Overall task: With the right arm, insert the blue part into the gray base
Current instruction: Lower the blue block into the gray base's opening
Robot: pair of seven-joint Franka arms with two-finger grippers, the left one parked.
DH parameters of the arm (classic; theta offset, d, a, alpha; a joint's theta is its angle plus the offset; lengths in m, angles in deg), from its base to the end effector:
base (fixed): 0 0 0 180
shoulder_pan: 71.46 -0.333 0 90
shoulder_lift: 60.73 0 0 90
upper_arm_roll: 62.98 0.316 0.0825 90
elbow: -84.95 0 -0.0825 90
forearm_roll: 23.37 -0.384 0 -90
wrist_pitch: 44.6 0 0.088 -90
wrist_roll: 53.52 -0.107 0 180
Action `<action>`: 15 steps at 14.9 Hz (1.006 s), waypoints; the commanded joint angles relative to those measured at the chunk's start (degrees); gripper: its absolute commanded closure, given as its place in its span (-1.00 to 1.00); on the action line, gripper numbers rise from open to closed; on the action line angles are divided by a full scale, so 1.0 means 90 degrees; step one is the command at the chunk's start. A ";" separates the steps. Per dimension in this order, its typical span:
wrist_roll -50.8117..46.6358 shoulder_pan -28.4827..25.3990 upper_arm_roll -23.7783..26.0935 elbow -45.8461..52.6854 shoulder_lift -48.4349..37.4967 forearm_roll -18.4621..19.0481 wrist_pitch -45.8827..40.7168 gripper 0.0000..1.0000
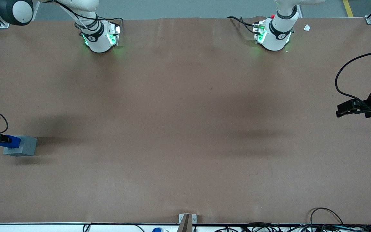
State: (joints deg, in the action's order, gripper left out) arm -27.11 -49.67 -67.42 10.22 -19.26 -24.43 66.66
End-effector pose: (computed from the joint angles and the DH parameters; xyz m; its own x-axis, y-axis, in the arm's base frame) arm 0.6614 -0.3102 0.3065 0.9958 0.0131 -0.0909 0.0126 -0.9999 -0.0064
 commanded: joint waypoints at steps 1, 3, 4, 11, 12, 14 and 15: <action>0.0045 0.0060 0.0092 0.0169 0.0138 0.0040 0.0108 0.98; 0.0054 0.0069 0.0092 0.0247 0.0206 0.0040 0.0138 0.98; 0.0045 0.0069 0.0092 0.0257 0.0226 0.0040 0.0138 0.98; 0.0035 0.0060 0.0092 0.0227 0.0255 0.0030 0.0109 0.96; 0.0035 0.0060 0.0092 0.0227 0.0245 0.0030 0.0090 0.96; 0.0044 0.0069 0.0092 0.0208 0.0236 0.0020 0.0070 0.96; 0.0045 0.0089 0.0092 0.0198 0.0226 0.0030 0.0070 0.96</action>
State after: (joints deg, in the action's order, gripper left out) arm -27.11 -49.68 -67.27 11.02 -18.32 -24.43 67.90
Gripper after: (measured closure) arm 0.489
